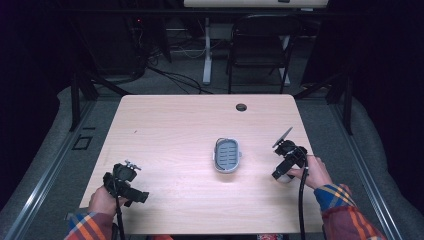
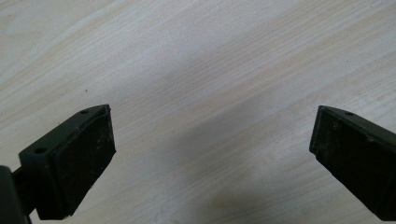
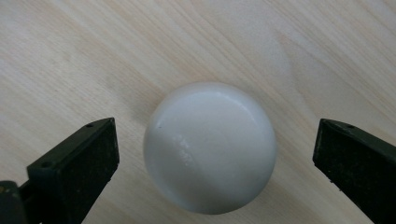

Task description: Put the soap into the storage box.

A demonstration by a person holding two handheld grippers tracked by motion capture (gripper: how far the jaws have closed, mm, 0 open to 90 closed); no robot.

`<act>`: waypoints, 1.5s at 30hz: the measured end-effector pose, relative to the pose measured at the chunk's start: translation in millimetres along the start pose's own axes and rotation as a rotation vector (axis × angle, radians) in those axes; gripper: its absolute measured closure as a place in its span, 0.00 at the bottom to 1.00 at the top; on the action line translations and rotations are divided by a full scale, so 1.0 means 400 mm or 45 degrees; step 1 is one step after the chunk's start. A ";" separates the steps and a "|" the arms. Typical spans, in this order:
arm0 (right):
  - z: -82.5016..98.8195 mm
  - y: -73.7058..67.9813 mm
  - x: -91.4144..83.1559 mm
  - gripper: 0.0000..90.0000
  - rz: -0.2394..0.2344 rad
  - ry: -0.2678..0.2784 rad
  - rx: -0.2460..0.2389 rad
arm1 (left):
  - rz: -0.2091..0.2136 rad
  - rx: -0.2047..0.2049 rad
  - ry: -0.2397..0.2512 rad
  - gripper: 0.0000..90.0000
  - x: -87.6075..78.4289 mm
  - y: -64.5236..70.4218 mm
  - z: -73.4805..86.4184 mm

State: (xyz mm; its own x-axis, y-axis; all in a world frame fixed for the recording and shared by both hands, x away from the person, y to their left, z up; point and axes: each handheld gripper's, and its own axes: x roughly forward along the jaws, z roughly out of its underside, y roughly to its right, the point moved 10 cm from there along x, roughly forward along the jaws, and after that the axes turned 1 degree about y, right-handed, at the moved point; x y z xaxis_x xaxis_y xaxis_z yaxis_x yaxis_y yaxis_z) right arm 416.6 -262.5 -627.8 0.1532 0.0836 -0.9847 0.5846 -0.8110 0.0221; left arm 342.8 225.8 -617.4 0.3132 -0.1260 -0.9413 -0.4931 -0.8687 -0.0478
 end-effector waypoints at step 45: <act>0.023 0.011 0.029 0.23 0.029 -0.105 -0.006 | -0.001 0.012 -0.009 0.00 -0.001 0.001 0.003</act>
State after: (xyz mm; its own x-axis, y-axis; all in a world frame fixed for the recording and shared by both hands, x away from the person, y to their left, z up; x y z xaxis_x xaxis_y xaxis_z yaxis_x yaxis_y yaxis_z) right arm 413.6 -270.4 -640.6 0.1006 0.0169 -0.9948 0.5853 -0.8096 0.0454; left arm 341.4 225.9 -617.4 0.3076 -0.1220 -0.9437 -0.5007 -0.8641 -0.0515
